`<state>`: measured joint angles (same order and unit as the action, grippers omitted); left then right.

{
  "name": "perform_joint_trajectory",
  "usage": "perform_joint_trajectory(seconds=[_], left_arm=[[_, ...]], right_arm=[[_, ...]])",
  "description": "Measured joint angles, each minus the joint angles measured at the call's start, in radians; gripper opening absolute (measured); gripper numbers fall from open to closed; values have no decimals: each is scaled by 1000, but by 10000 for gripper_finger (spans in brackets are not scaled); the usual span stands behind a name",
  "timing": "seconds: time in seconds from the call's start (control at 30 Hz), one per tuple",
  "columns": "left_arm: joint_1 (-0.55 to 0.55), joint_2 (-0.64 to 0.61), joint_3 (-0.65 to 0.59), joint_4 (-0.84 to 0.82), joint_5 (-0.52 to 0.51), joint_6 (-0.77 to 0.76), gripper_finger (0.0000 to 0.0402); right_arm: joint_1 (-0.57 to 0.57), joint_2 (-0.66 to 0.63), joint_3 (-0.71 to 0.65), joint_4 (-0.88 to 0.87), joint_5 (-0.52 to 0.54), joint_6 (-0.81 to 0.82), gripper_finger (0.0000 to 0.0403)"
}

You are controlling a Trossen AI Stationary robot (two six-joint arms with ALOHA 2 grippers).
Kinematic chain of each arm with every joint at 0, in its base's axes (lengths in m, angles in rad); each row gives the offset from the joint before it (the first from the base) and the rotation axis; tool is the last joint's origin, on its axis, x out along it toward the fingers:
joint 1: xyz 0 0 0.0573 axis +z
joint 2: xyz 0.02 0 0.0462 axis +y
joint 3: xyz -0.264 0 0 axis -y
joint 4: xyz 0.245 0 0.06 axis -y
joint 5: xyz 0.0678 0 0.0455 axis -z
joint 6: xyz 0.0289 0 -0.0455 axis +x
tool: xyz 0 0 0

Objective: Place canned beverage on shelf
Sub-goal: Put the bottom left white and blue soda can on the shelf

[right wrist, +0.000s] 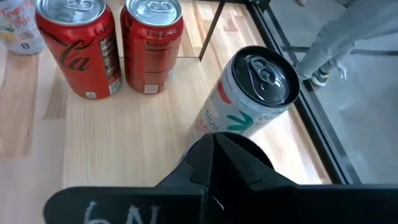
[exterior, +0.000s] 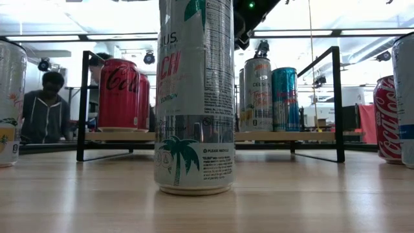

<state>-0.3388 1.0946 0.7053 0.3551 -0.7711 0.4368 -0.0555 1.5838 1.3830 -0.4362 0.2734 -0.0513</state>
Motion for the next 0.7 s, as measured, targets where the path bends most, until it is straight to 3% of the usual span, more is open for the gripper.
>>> perform_joint_trajectory(seconds=[0.7], left_arm=[[-2,-8,-3,-69,-6,-7,0]], right_arm=[[4,-71,2,-45,27,84,9]])
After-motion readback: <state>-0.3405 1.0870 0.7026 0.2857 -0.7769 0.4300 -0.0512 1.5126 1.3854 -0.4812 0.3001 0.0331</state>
